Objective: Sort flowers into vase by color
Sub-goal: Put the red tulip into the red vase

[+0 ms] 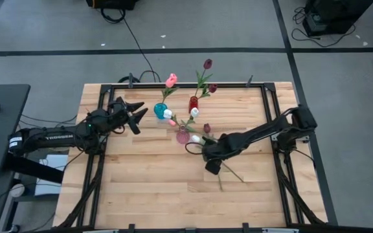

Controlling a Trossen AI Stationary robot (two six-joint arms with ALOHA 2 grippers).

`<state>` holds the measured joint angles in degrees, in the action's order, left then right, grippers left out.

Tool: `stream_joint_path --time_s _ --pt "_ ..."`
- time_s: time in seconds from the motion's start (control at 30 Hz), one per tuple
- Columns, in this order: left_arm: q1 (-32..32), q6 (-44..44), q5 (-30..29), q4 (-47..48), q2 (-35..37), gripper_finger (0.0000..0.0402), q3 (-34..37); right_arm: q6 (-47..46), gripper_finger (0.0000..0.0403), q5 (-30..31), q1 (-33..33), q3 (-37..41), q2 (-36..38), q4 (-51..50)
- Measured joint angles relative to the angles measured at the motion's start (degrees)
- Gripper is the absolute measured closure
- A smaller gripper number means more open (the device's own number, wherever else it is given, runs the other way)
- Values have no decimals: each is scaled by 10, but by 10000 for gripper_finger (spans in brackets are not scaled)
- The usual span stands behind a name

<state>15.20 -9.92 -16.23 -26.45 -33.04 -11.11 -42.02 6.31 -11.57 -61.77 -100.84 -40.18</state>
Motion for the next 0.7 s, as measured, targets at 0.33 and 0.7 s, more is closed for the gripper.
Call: stream_joint_path --time_s 0.33,0.7 --pt "0 6 0 1 -3 218 0 7 259 21 4 -4 -36 -7" --pt "0 6 0 6 -3 218 0 43 389 2 14 21 -20 -30"
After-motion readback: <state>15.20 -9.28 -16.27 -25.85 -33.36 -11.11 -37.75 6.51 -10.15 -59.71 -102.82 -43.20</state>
